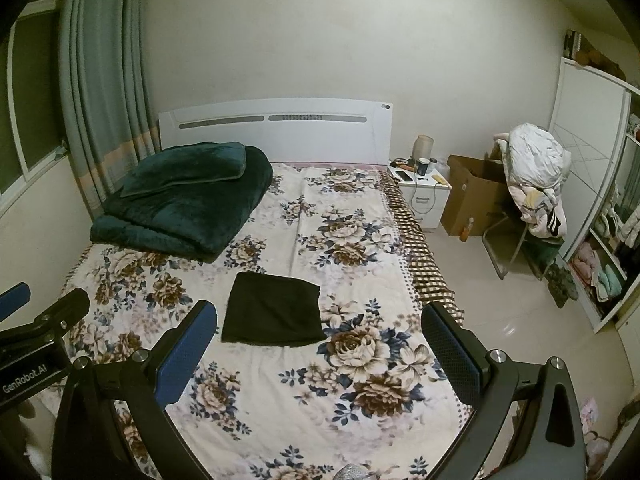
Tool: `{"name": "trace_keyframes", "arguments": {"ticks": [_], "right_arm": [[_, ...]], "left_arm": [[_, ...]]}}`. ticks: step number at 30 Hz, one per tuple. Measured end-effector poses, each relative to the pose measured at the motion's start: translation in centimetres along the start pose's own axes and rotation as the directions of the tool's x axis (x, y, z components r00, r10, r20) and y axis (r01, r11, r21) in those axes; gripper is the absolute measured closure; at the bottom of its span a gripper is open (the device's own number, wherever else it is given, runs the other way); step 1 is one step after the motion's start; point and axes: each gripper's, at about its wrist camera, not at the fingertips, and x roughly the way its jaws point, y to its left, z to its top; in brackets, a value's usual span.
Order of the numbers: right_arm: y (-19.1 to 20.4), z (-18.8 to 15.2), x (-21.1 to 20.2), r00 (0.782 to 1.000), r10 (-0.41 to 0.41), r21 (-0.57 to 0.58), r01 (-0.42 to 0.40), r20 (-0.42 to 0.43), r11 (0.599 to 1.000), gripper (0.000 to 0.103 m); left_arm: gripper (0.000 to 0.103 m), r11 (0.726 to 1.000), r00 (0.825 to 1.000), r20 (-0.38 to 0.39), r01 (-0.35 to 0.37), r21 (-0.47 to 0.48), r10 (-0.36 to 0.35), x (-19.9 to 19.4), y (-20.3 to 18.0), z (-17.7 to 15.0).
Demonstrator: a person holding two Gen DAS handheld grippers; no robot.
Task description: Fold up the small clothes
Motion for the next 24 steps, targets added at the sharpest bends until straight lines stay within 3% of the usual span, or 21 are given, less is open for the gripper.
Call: {"name": "trace_keyframes", "arguments": {"ticks": [24], "right_arm": [[0.42,-0.26,-0.15,1.0,0.0,0.002,0.0,0.001,1.0,0.0]], "left_arm": [[0.0,1.0,1.0,0.0,0.0,-0.003,0.0,-0.06,0.05,-0.04]]}}
